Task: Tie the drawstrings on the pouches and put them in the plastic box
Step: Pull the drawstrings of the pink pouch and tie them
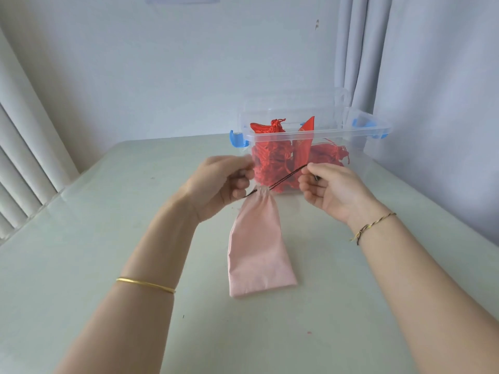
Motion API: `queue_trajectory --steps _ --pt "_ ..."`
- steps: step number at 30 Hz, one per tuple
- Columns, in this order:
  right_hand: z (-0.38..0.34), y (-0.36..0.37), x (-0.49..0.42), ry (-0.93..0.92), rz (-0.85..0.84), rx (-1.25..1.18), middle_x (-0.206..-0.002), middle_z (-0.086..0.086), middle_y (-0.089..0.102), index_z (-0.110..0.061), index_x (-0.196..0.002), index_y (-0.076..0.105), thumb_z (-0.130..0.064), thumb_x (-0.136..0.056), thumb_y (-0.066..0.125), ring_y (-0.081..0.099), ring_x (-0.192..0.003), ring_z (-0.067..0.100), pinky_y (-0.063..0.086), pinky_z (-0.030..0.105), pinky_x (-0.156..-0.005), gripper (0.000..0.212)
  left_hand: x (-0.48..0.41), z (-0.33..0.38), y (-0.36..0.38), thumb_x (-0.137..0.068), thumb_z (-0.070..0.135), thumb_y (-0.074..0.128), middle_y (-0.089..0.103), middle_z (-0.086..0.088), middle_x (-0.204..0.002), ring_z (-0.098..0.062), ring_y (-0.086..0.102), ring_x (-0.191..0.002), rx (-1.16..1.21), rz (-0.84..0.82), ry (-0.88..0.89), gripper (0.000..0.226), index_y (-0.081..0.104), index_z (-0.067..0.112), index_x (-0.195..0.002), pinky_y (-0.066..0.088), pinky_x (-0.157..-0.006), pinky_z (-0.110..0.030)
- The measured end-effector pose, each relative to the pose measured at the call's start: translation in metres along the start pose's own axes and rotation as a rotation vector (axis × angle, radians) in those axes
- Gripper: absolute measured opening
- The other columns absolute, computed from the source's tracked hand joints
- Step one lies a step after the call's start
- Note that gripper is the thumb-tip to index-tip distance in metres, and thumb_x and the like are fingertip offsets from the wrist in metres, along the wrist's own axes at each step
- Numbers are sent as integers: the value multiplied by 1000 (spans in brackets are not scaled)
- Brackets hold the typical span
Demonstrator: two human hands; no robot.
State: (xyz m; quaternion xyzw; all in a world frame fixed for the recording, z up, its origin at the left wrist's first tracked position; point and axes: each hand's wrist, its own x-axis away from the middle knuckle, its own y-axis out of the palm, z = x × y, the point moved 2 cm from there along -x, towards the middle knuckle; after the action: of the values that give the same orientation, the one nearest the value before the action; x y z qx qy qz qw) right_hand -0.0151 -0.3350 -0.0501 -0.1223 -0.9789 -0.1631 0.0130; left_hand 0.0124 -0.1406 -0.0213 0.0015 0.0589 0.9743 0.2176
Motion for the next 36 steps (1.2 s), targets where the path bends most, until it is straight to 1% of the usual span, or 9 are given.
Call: queue_trajectory --steps 3,7,10,14,17,20,24,28,36 --pt "-4 14 7 -18 -73 -80 -56 2 67 -9 -75 56 -12 -94 49 66 -52 12 51 18 -47 20 1 -8 5 -85 8 61 47 -5 -67 -7 39 -48 -205 -92 -67 8 65 1 -88 35 -41 -14" --pt "-5 27 12 -112 -120 16 -65 2 71 -11 -78 58 -14 -94 49 68 -58 12 51 19 -50 19 1 -12 13 -85 13 65 40 5 -48 -7 34 -43 -403 -138 -92 18 62 -4 -83 32 -43 -14" --pt "-4 34 14 -154 -162 59 -73 2 72 -12 -83 62 -17 -94 49 67 -64 12 53 21 -58 17 1 -15 16 -84 12 65 39 3 -48 -9 31 -44 -455 -115 -87 31 59 -17 -94 26 -49 -18" --pt "-1 36 15 -178 -50 253 -95 5 65 -19 -95 59 -25 -95 48 61 -67 14 49 26 -63 13 -1 -16 12 -86 11 63 42 0 -54 -10 31 -47 -402 -65 -66 20 64 -9 -86 23 -50 -20" --pt "-2 37 17 -286 73 345 -86 8 62 -19 -82 52 -8 -89 52 55 -52 10 44 19 -49 12 -3 -16 7 -90 11 57 46 1 -55 -7 34 -45 -337 -38 -62 18 68 4 -77 26 -41 -14" --pt "-1 45 18 -317 -11 393 -73 7 64 -15 -81 49 3 -84 48 53 -50 10 41 19 -45 18 -3 -14 7 -92 10 54 47 0 -57 -5 35 -42 -294 -46 -61 19 66 3 -79 26 -39 -13" --pt "9 49 18 -280 -107 554 -57 -6 59 -13 -87 53 2 -85 50 50 -49 5 37 21 -48 15 -3 -12 8 -92 7 52 49 0 -56 -3 36 -40 -252 -65 -33 21 64 4 -76 27 -38 -13" --pt "14 50 18 -214 -214 582 -62 -2 54 -11 -94 57 -2 -87 51 46 -48 4 36 19 -47 13 -3 -11 9 -92 6 51 50 -1 -57 -3 36 -40 -225 -73 -16 24 64 5 -72 28 -37 -12" --pt "14 46 18 -242 -147 564 -57 -4 53 -16 -69 58 -9 -87 59 47 -46 5 36 15 -41 20 -4 -11 8 -94 7 49 54 0 -58 -4 34 -40 -153 -42 -5 27 62 8 -71 29 -36 -12"
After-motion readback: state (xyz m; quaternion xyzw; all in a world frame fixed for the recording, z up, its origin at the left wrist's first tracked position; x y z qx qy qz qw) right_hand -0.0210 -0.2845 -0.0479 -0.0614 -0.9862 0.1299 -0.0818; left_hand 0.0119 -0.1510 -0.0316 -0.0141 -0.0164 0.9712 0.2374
